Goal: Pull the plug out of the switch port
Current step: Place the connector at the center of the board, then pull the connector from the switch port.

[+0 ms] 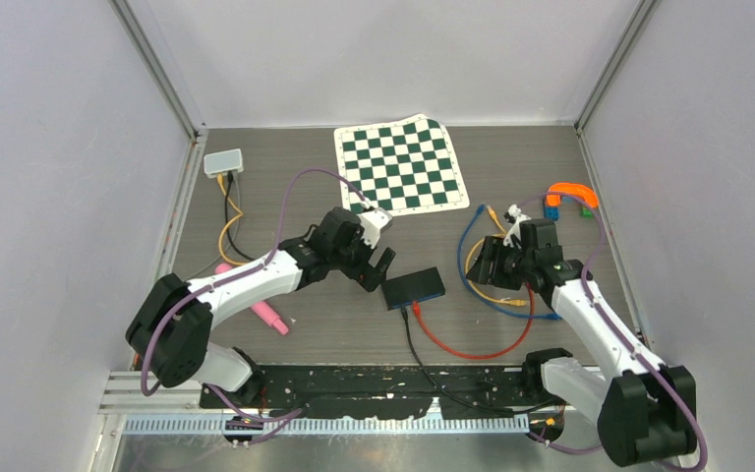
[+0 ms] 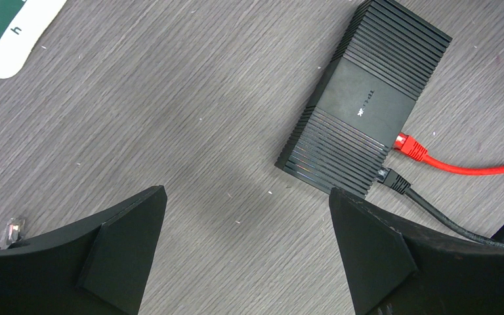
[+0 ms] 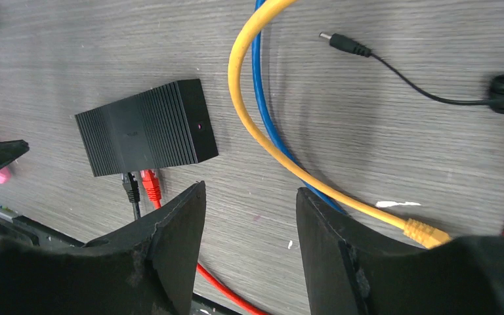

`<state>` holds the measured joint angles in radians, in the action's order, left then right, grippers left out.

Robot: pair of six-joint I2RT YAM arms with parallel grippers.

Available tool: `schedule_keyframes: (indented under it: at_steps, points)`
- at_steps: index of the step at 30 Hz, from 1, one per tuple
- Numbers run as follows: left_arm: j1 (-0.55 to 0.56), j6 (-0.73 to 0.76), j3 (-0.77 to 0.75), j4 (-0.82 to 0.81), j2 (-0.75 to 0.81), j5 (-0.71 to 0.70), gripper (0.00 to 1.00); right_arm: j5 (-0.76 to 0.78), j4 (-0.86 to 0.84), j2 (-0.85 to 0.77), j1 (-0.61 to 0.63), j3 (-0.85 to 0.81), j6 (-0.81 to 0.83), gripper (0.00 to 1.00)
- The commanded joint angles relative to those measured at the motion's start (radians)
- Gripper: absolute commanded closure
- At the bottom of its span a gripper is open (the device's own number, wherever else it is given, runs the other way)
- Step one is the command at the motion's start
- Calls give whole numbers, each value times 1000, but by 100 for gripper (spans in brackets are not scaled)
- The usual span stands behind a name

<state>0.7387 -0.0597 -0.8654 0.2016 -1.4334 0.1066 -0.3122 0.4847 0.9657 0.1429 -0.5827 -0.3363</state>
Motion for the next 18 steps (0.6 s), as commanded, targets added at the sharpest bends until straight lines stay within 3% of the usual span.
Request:
schedule_keyframes:
  at_steps: [1,4,7,11,13,15,18]
  points:
    - [-4,10,-46,-14,0,28,0,-27,-145,103,45,-12,-16,40]
    - [-4,6,-36,-13,14,33,0,-33,-188,205,61,-57,-2,41]
    - [-4,2,-17,-14,34,22,0,64,-162,315,94,-111,45,43]
    - [-4,7,2,-6,49,6,0,124,-122,344,102,-137,97,63]
    - [-4,11,9,-8,51,2,0,127,-115,329,103,-125,110,81]
    - [-3,15,9,-9,47,1,0,136,-113,313,107,-111,104,92]
    - [-4,24,1,-3,38,3,0,134,-100,308,117,-114,96,95]
